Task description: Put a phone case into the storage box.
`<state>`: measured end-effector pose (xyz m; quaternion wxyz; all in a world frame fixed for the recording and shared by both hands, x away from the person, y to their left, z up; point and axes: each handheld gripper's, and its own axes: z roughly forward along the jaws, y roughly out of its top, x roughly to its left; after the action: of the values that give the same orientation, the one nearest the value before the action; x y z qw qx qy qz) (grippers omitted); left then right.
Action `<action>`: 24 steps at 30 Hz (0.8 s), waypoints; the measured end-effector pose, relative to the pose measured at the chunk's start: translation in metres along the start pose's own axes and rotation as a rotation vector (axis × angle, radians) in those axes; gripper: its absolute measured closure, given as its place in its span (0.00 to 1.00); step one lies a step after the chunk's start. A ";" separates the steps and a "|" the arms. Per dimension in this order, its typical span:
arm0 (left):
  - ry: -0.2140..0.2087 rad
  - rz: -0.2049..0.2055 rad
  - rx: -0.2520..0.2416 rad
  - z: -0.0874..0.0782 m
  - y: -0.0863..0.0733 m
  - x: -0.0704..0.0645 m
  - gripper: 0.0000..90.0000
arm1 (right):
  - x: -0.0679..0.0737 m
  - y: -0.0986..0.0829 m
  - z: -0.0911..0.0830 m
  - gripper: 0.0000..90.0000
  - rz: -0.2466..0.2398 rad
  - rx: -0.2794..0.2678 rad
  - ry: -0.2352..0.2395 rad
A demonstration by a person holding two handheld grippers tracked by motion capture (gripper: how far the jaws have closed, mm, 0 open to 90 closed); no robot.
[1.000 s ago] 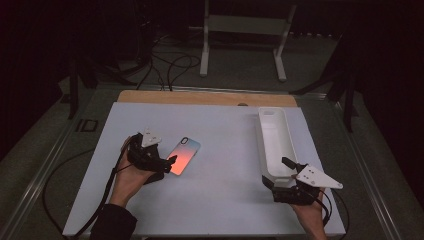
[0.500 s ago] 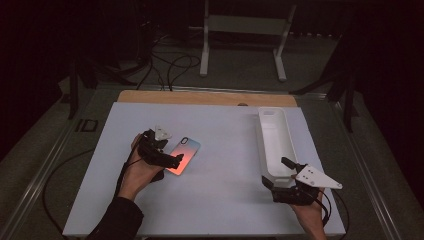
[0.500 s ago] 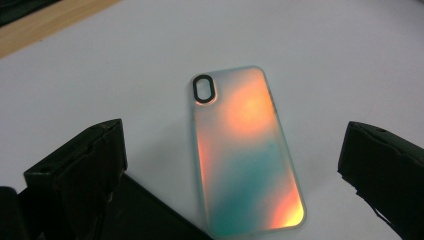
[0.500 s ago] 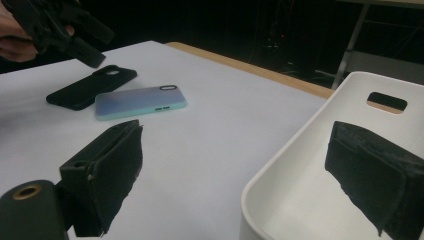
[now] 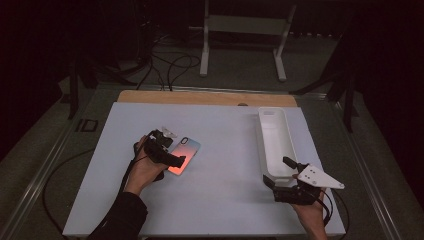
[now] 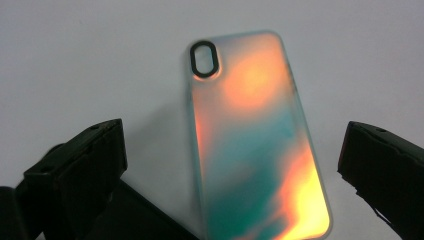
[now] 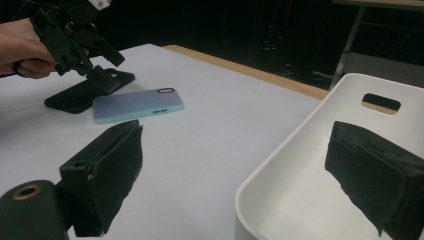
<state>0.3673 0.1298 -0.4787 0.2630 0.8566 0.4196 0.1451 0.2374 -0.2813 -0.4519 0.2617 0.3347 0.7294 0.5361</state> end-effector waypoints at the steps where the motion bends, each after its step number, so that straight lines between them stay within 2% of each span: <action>1: -0.005 0.000 0.006 0.002 0.000 0.000 0.00 | 0.000 0.000 0.000 0.09 0.001 0.000 0.000; 5: -0.017 0.001 0.032 0.009 0.000 -0.002 0.00 | 0.000 0.000 0.000 0.09 -0.001 -0.001 0.000; 9: -0.027 0.022 0.067 0.016 0.000 -0.006 0.00 | 0.000 0.000 0.000 0.09 -0.002 -0.002 0.001; 19: -0.039 0.016 0.122 0.028 -0.002 -0.009 0.00 | 0.000 0.000 0.000 0.09 -0.002 0.000 0.001; 21: -0.043 0.018 0.146 0.033 -0.003 -0.011 0.00 | 0.000 0.000 0.000 0.09 -0.003 0.000 0.001; 24: -0.045 0.009 0.151 0.035 -0.004 -0.012 0.00 | 0.000 0.000 0.000 0.09 -0.002 0.000 0.001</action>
<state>0.3742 0.1101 -0.5100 0.2063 0.8789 0.4193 0.0951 0.2374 -0.2813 -0.4521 0.2620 0.3336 0.7299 0.5361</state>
